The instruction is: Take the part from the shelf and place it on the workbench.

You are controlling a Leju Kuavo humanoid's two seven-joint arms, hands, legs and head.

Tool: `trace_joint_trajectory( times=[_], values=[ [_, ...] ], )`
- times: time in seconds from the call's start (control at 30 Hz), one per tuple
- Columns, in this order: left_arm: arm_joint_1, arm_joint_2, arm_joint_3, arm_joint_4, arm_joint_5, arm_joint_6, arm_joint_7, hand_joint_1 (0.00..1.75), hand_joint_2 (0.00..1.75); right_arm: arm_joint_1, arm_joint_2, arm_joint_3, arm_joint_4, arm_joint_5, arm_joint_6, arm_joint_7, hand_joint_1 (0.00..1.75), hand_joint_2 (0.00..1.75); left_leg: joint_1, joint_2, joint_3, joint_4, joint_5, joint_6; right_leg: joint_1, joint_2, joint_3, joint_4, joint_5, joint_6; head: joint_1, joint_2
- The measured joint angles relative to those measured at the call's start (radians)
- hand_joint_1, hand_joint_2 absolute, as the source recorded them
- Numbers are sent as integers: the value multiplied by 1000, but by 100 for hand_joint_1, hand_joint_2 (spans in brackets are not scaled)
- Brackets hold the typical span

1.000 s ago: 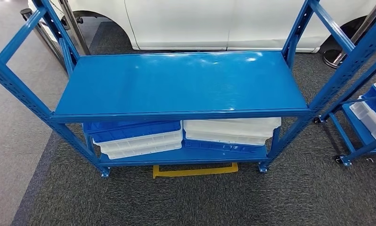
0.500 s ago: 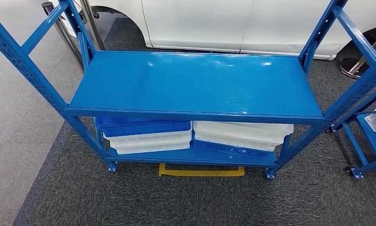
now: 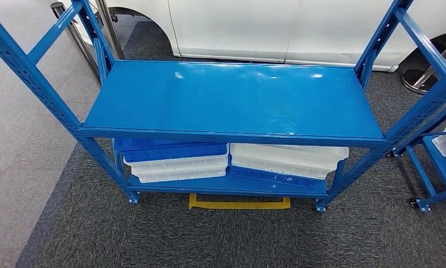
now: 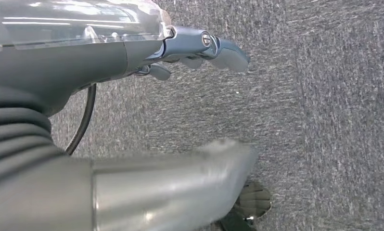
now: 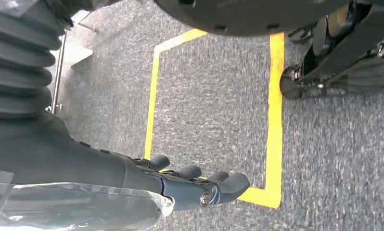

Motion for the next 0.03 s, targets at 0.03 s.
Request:
trace_joint_trajectory(
  times=[0.03],
  values=[
    [0, 0, 0, 0, 0, 0, 0, 0, 175, 0, 0, -1, 0, 0, 0, 0, 0, 175, 0, 0, 0, 0, 0, 0, 0, 0, 0, 0, 0, 0, 0, 0]
  ],
)
